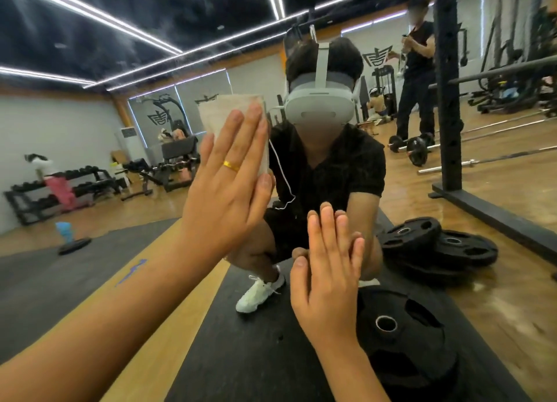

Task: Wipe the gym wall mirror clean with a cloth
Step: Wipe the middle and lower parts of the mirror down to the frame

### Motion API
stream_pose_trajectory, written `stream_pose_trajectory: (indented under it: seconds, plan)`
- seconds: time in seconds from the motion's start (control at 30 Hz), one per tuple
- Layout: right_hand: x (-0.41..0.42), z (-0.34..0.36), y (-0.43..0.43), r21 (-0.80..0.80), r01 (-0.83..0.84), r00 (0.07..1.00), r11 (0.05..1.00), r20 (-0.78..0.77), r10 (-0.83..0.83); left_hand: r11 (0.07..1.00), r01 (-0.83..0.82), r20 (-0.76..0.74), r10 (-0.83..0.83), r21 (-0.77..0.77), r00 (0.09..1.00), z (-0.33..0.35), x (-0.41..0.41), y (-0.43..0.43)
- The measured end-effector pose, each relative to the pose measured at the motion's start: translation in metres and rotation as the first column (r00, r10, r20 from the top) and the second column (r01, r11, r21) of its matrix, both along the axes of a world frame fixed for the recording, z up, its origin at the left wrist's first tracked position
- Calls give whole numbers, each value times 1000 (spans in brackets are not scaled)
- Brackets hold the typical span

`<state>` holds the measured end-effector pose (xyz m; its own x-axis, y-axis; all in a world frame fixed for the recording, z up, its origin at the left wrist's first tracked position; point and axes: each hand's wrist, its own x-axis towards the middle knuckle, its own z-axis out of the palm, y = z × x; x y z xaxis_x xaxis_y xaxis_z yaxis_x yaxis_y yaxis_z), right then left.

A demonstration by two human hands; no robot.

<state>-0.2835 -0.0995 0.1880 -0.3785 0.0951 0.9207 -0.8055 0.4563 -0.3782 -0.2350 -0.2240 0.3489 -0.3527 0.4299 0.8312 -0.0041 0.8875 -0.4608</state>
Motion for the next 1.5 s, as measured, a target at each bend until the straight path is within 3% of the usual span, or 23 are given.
stream_pose_trajectory:
  seconds: [0.13, 0.2, 0.3, 0.37, 0.43, 0.53, 0.67, 0.73, 0.8, 0.87, 1.07, 1.27, 1.4, 1.5]
  plan:
    - [-3, 0, 0, -7, 8, 1000, 1000, -5, -8, 997, -49, 18, 50, -67, 999, 1, 15, -30]
    - [-4, -3, -2, 13, 16, 1000, 1000, -4, -16, 991, -60, -37, 65, 119, 997, 4, 32, -62]
    - [-2, -7, -4, 4, 60, 998, 998, 16, -60, 843, 49, -228, 88, 536, 970, 10, 43, -93]
    - [0, -8, -6, -5, 73, 997, 997, 26, -73, 787, 124, -321, 98, 605, 942, 11, 34, -83]
    - [1, -8, -6, -13, 85, 995, 996, 52, -85, 797, 160, -350, 68, 582, 934, 10, 24, -64]
    - [10, 7, -13, -52, 72, 995, 996, 75, -68, 885, 134, -241, -25, 446, 970, 6, 20, -50]
    - [36, 34, -29, 74, 46, 991, 996, -131, -36, 989, 52, -166, -29, 136, 986, 25, 30, -84]
    - [42, 52, -38, 150, 38, 979, 988, -205, -6, 975, 57, -206, -12, 213, 978, 45, 40, -110]
    - [40, 73, -54, 224, 38, 964, 974, -266, 24, 900, 129, -286, -6, 416, 958, 55, 48, -130]
    - [35, 95, -75, 291, 57, 940, 955, -338, 47, 834, 201, -340, -17, 514, 940, 48, 48, -128]
    - [30, 114, -110, 295, 280, 901, 914, -410, -143, 903, 159, -271, -49, 400, 961, -16, 49, -137]
    - [30, 112, -109, 295, 286, 893, 912, -426, -142, 898, 128, -277, -8, 420, 961, -10, 43, -113]
    - [31, 114, -111, 275, 258, 897, 926, -425, -124, 950, 95, -257, -17, 296, 966, 29, 39, -107]
    - [30, 112, -110, 281, 258, 893, 924, -436, -117, 958, 68, -210, -8, 280, 978, 16, 50, -130]
